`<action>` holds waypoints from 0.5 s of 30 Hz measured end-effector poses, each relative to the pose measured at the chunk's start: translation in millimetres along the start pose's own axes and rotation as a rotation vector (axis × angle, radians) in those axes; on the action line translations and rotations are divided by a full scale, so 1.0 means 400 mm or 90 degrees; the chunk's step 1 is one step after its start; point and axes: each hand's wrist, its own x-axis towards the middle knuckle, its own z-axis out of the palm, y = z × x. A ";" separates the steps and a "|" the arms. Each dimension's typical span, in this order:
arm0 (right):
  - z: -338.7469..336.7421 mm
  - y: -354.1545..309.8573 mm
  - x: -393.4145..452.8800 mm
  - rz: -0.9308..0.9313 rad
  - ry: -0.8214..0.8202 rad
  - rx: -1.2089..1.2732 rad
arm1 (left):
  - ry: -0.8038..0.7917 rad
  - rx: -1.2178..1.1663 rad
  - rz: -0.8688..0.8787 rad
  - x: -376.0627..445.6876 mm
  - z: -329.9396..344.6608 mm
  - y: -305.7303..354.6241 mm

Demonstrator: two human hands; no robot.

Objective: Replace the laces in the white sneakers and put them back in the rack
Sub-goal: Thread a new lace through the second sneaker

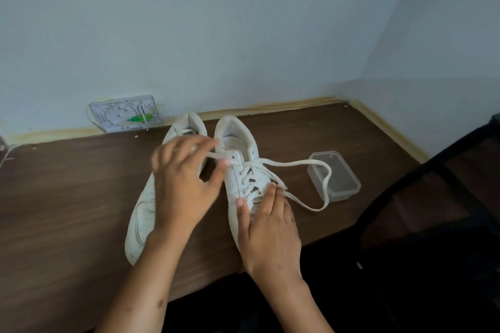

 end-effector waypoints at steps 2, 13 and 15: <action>0.001 0.001 -0.001 -0.001 0.002 0.001 | -0.017 -0.011 0.065 -0.009 0.018 0.023; 0.001 0.000 -0.003 -0.002 0.008 -0.023 | 0.237 -0.031 -0.182 0.022 -0.049 -0.047; 0.000 -0.002 -0.003 0.002 0.010 -0.026 | 0.188 -0.020 -0.142 0.022 -0.045 -0.053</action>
